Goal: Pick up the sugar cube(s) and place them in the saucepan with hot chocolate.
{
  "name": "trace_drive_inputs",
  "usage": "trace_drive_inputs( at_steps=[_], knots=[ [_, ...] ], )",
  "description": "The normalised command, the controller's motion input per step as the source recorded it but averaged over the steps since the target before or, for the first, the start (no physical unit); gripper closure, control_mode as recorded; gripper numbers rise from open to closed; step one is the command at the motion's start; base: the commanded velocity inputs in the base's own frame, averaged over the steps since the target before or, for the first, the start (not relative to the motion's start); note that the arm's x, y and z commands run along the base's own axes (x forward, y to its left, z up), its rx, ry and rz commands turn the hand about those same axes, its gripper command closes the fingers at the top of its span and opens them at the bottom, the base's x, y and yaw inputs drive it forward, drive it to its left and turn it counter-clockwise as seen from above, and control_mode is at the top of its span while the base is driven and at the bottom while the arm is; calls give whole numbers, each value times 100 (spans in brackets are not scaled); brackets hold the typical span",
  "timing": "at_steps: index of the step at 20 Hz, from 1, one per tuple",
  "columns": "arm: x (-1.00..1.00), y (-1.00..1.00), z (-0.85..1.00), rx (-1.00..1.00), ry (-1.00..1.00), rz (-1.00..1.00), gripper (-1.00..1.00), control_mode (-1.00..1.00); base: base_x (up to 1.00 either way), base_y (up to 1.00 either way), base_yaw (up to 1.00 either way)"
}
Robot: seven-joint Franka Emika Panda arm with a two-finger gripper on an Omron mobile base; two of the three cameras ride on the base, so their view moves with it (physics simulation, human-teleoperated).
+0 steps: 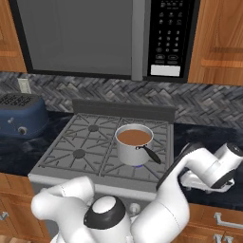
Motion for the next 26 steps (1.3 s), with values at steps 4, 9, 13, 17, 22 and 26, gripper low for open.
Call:
trace_drive_inputs(
  at_steps=[4, 9, 13, 17, 22, 26],
  knots=[
    [4, -27, -32, -14, 0, 0, -100, -100, 0, 0, 0],
    [16, -18, -15, -5, 0, 0, -100, -100, 0, 0, 0],
    [9, 0, 0, 0, -2, 1, -100, -100, 0, 0, 0],
    [26, -2, 0, 0, 0, 5, -100, -100, 0, 0, 0],
    [38, -12, -5, 0, 0, 0, -100, -100, 0, 0, 0],
    [51, -29, -24, 0, 0, 0, -100, -100, 0, 0, 0]
  ],
)
